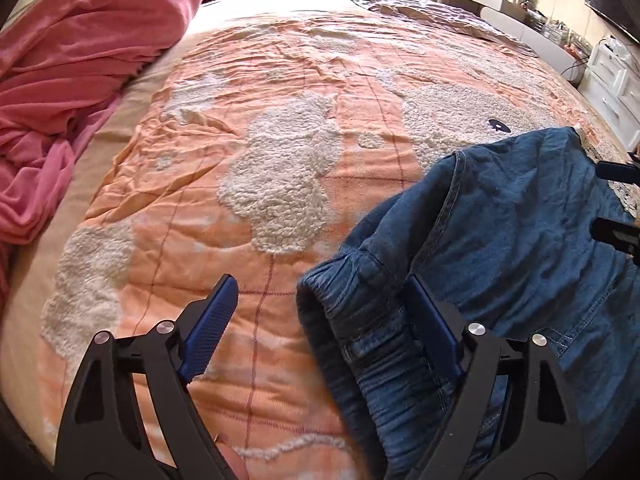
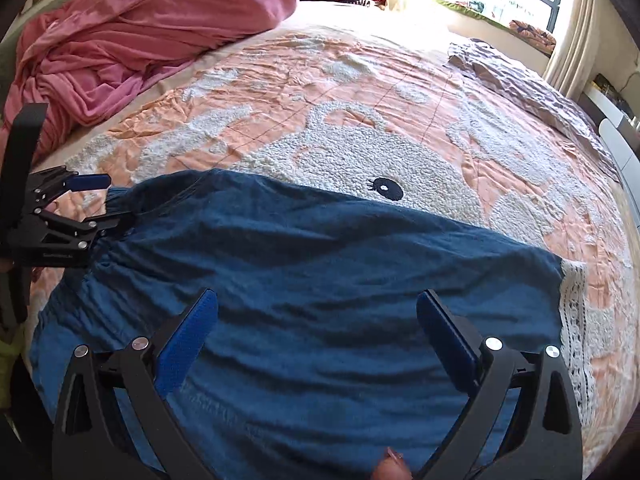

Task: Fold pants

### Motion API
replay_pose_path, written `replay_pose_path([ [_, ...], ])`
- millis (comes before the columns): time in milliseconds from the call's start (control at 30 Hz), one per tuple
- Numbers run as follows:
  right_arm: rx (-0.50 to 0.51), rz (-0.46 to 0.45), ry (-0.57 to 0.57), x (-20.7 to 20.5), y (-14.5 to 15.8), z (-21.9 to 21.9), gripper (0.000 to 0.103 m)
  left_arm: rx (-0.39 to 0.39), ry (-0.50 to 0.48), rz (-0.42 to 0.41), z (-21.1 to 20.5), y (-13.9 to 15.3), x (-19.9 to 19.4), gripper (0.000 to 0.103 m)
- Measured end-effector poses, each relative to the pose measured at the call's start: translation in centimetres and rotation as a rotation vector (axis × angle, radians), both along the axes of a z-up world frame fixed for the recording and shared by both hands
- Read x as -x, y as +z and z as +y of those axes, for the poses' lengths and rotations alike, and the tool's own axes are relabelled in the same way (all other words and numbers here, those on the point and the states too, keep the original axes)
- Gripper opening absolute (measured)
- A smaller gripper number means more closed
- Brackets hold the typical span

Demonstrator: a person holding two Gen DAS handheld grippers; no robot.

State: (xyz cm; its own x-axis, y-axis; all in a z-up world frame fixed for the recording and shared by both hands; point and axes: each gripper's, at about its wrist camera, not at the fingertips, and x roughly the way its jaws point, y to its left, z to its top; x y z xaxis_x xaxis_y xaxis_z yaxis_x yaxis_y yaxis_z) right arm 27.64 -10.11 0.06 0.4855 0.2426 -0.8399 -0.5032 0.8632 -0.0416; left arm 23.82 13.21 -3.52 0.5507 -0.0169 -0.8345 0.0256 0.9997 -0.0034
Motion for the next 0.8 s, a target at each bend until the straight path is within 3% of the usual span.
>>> replay_pose_path([
  [100, -0.006, 0.012, 0.022, -1.9, -0.4, 0.6, 0.099, 0.065, -0.027, 0.002, 0.2, -0.4, -0.5, 0.056],
  [133, -0.006, 0.012, 0.027, -2.3, -0.4, 0.7, 0.099, 0.077, -0.036, -0.002, 0.1, -0.4, -0.5, 0.045],
  [267, 0.012, 0.020, 0.092, -4.4, -0.7, 2.0, 0.099, 0.087, -0.065, -0.019, -0.2, -0.3, -0.3, 0.026],
  [433, 0.053, 0.011, 0.210, -6.4, -0.8, 3.5, 0.099, 0.141, -0.073, -0.066, 0.3, 0.7, 0.4, 0.017],
  [533, 0.106, -0.007, 0.272, -7.4, -1.1, 4.2, 0.098, 0.109, -0.087, -0.116, -0.2, 1.7, 1.4, 0.015],
  [567, 0.121, -0.012, 0.303, -7.7, -1.2, 4.5, 0.095, 0.100, -0.089, -0.125, -0.3, 1.9, 1.7, 0.014],
  [667, 0.163, -0.009, 0.388, -7.9, -1.6, 5.4, 0.076, 0.072, -0.090, -0.155, -0.7, 2.4, 2.4, 0.013],
  [800, 0.195, 0.014, 0.484, -7.2, -2.6, 7.0, 0.065, 0.050, -0.109, -0.193, -1.2, 3.0, 3.0, 0.013],
])
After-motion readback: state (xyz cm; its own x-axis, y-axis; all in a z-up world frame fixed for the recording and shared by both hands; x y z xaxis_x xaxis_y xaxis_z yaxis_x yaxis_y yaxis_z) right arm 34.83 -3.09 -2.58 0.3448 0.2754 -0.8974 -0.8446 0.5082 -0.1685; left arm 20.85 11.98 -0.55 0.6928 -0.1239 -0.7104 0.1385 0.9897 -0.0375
